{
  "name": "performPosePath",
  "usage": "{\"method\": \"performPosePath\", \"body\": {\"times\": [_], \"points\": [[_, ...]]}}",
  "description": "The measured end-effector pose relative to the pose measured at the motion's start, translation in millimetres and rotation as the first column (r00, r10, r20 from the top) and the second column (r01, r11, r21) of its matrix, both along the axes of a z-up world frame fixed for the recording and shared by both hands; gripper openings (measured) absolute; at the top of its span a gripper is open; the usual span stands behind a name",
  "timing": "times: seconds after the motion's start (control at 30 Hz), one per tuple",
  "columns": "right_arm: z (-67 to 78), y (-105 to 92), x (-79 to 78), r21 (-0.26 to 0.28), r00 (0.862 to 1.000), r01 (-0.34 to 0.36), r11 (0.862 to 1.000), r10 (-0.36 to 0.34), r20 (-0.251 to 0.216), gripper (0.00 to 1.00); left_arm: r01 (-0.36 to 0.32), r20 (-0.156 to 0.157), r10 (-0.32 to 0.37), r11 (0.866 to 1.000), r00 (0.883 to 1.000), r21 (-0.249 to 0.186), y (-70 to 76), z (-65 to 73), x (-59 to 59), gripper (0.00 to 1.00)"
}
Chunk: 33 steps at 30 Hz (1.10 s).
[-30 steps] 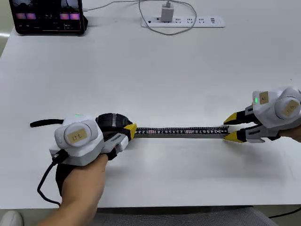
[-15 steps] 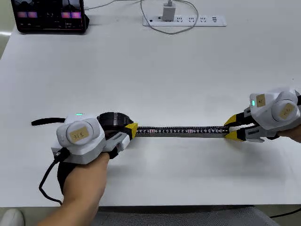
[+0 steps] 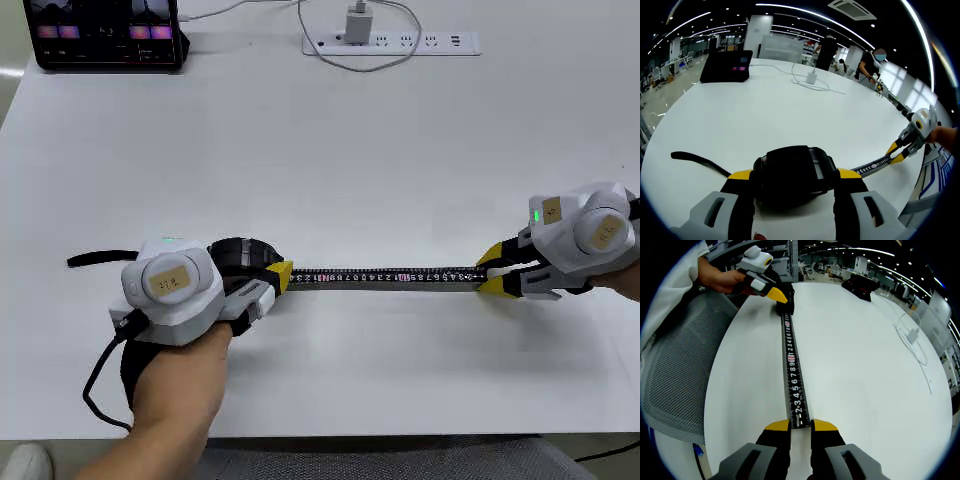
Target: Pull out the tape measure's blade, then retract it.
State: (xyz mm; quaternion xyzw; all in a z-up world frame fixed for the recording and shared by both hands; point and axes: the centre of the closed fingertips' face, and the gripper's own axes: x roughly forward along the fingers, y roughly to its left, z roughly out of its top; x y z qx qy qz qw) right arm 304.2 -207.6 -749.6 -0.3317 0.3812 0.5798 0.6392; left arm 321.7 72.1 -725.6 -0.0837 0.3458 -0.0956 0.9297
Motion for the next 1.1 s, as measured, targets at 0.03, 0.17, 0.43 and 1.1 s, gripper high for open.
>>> {"method": "performPosePath", "body": {"times": [0.03, 0.17, 0.43, 1.1], "points": [[0.1, -0.1, 0.1, 0.0, 1.0, 0.0, 1.0, 0.0, -0.001, 0.11, 0.002, 0.0, -0.002, 1.0, 1.0, 0.003, -0.2, -0.1, -0.2, 0.6], [0.2, -0.3, 0.3, 0.002, 1.0, 0.003, 1.0, -0.003, -0.004, 0.11, 0.004, -0.008, -0.004, 1.0, 1.0, 0.006, 0.3, -0.4, -0.7, 0.59], [0.0, -0.8, -0.7, -0.004, 1.0, -0.001, 1.0, 0.001, -0.002, 0.11, 0.006, -0.013, -0.006, 1.0, 1.0, -0.001, 0.2, 0.4, -0.8, 0.59], [1.0, 23.6, -3.5, 0.027, 1.0, 0.007, 1.0, -0.006, -0.025, 0.11, 0.012, -0.016, -0.012, 1.0, 1.0, -0.018, 0.9, -0.9, 0.0, 0.58]]}}
